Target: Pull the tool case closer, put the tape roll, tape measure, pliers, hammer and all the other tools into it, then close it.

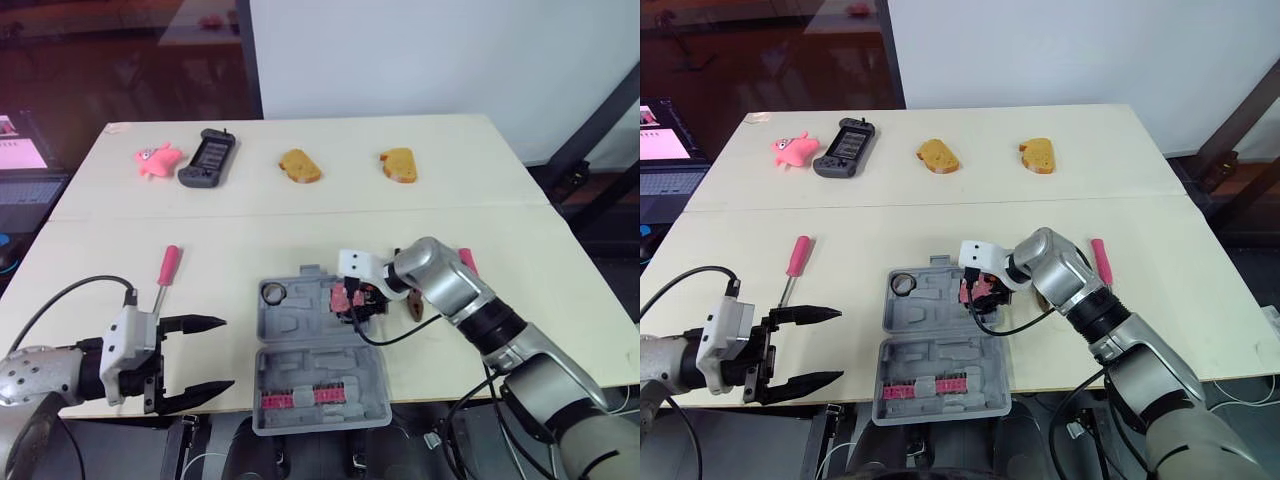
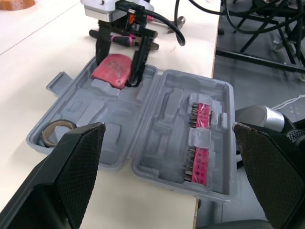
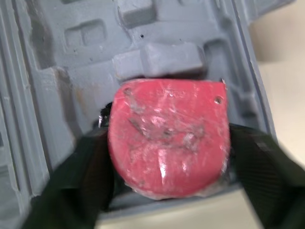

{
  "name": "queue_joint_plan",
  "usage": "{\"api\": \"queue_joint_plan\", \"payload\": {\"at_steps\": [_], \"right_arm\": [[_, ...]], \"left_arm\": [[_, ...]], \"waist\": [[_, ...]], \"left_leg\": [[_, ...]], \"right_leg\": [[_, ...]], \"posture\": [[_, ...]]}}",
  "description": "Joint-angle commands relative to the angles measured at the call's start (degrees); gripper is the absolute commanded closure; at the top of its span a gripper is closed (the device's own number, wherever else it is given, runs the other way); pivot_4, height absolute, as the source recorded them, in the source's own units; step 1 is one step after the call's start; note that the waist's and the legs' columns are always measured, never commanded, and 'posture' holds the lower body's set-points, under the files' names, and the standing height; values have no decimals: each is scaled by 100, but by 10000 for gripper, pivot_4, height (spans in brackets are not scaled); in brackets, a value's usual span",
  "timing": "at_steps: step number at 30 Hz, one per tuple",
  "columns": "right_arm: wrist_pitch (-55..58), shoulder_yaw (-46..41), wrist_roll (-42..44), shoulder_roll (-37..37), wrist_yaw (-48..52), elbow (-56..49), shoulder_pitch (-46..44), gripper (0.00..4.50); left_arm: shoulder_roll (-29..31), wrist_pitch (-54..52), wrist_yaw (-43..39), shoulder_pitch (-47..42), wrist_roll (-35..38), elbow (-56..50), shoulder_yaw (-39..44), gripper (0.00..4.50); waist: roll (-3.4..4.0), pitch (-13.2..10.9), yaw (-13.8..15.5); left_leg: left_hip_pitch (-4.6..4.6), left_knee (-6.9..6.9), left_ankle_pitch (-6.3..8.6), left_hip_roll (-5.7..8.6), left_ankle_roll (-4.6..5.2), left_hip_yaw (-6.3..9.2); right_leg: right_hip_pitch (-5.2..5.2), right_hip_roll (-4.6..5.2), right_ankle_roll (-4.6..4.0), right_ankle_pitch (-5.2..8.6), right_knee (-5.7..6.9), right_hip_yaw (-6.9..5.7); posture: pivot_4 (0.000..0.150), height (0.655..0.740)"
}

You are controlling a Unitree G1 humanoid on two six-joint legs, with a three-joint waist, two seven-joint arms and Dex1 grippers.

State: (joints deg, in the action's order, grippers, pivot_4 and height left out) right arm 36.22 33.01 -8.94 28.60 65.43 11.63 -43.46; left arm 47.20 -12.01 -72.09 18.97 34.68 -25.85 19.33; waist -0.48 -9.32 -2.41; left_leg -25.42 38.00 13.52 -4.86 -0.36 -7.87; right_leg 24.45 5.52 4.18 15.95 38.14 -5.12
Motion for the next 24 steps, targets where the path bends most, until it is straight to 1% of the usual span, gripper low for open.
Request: {"api": "queue_joint_plan", "payload": {"at_steps": [1, 7, 11, 19, 24], "right_arm": [[-44, -106, -6, -50, -42, -53, -160, 16128], [-32, -90, 5, 14, 41, -159, -202, 16128], [-322, 19, -91, 120, 177, -203, -236, 16128], [-1099, 148, -323, 105, 322, 255, -448, 16128], [-1688, 249, -425, 20, 501, 855, -659, 16128]], "left_arm": [[57, 43, 11, 37, 39, -131, 140, 0], [67, 52, 17, 5, 31, -105, 115, 0], [54, 62, 19, -5, 19, -104, 89, 0], [23, 76, 48, 3, -28, -125, 34, 0], [9, 85, 104, 11, -71, -155, 5, 0]], "waist": [[0, 0, -1], [0, 0, 1], [0, 0, 2], [0, 0, 0], [0, 0, 1]], "left_leg": [[0, 0, 0, 0, 0, 0], [0, 0, 0, 0, 0, 0], [0, 0, 0, 0, 0, 0], [0, 0, 0, 0, 0, -1], [0, 0, 0, 0, 0, -2]], "right_leg": [[0, 0, 0, 0, 0, 0], [0, 0, 0, 0, 0, 0], [0, 0, 0, 0, 0, 0], [0, 0, 0, 0, 0, 0], [0, 0, 0, 0, 0, 0]], "posture": [[1500, 7188], [1500, 7188], [1500, 7188], [1500, 7188], [1500, 7188]]}}
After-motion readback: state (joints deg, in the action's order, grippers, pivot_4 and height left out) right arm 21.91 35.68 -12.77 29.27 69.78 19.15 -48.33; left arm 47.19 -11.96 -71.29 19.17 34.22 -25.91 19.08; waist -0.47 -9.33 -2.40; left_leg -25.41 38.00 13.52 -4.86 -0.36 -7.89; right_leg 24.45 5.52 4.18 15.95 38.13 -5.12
